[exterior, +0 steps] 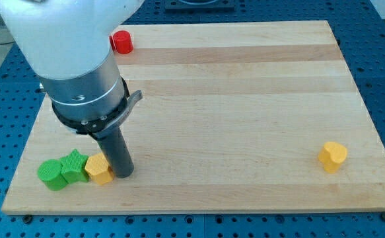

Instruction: Push the heart slightly to left

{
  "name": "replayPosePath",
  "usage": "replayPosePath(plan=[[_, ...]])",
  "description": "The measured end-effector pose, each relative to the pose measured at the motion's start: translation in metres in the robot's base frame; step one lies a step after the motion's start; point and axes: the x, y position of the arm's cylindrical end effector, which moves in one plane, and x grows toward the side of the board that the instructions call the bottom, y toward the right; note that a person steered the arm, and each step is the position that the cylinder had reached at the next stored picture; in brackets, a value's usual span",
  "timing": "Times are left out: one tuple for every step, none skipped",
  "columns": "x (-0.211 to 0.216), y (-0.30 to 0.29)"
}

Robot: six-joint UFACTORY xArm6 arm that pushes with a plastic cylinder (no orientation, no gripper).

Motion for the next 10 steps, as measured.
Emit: replayPosePath(plan=[[0.0,0.052],[0.001,0.135],[0.016,0.222],[0.031,0.306],[0.027,0.384],[-0.001,0.396],[-0.007,0.358],[-0.007,0.313],[-0.019,0.295],[-0.038,0.292]])
